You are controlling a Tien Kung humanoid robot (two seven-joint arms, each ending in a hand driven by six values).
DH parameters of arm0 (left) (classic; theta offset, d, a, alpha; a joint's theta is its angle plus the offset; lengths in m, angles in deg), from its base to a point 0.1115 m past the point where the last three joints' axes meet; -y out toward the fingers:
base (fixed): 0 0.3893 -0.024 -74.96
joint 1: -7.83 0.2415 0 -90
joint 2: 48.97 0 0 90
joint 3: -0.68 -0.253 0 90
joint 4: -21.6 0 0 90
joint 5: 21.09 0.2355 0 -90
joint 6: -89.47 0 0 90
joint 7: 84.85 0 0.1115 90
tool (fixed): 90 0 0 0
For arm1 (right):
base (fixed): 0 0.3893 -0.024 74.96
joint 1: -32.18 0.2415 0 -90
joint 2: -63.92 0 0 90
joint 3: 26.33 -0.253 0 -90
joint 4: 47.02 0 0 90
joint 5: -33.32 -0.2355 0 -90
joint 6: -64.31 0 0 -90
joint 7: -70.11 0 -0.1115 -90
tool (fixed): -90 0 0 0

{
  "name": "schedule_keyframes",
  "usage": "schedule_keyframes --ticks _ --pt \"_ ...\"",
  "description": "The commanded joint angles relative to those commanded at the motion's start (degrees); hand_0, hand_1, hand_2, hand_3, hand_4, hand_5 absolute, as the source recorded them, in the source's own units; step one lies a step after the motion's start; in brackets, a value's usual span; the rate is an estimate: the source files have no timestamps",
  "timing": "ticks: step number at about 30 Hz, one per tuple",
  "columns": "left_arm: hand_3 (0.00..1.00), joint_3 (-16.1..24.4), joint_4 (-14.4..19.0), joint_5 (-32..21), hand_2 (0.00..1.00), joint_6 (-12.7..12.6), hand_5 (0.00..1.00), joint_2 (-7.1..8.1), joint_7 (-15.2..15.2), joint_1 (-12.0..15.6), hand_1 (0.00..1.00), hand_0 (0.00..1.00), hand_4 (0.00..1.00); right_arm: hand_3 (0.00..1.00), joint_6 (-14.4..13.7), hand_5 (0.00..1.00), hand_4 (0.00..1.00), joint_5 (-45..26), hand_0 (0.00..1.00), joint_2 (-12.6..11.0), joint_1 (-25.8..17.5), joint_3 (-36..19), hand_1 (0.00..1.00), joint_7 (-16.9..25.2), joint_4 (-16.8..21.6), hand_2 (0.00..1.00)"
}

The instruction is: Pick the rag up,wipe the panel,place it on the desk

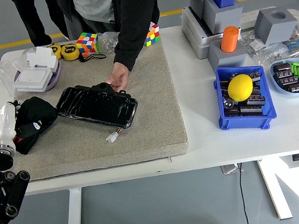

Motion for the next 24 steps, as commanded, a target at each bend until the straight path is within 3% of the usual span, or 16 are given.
schedule_keyframes --ticks 1,6,7,12,13,14,20,22,24 --pt "0.689 0.10 0.01 0.09 0.763 0.09 0.146 0.04 0.26 0.00 0.751 0.644 0.887 0.521 0.00 0.363 0.913 0.03 0.590 0.01 0.01 -0.03 0.565 0.00 -0.01 0.479" --pt "0.689 0.19 0.32 1.70 0.763 1.61 0.146 0.35 2.99 -0.15 0.751 0.644 0.887 0.521 0.05 0.363 0.913 0.27 0.590 0.10 -0.14 -0.35 0.565 -0.04 -0.09 0.479" --pt "0.930 0.21 0.32 1.76 0.952 1.96 0.313 0.38 3.42 -0.21 0.929 0.837 0.998 0.521 0.06 0.363 0.913 0.26 0.590 0.10 -0.14 -0.41 0.564 -0.03 -0.09 0.479" --pt "0.930 0.99 1.16 0.59 0.952 3.31 0.313 0.39 5.14 0.08 0.929 0.837 0.998 0.521 0.13 0.363 0.913 0.14 0.590 0.07 -0.04 -0.31 0.564 -0.02 0.02 0.479" --pt "0.998 1.22 1.77 0.30 0.998 3.72 0.345 0.44 5.52 0.25 0.989 0.888 0.998 0.521 0.15 0.363 0.913 0.11 0.590 0.07 -0.04 -0.29 0.565 -0.01 0.04 0.479" --pt "0.998 1.41 2.51 0.12 0.998 4.03 0.345 0.51 5.75 0.46 0.989 0.888 0.998 0.521 0.17 0.363 0.913 0.11 0.590 0.06 -0.05 -0.24 0.565 -0.01 0.05 0.479" --pt "0.998 2.07 7.61 0.27 0.998 7.43 0.338 1.26 9.34 1.28 0.998 0.914 0.998 0.521 0.23 0.361 0.912 0.29 0.591 0.06 -0.16 -0.43 0.565 -0.01 -0.01 0.478" --pt "0.998 2.95 10.50 -1.13 0.998 9.60 0.338 1.54 11.05 2.29 0.998 0.914 0.998 0.521 0.25 0.361 0.912 0.24 0.591 0.11 -0.10 -0.46 0.565 0.01 0.05 0.478" --pt "0.998 3.77 13.58 -4.11 0.998 10.24 0.338 1.67 10.90 3.37 0.998 0.914 0.998 0.521 0.25 0.361 0.912 0.23 0.591 0.10 -0.08 -0.44 0.565 0.02 0.05 0.478"
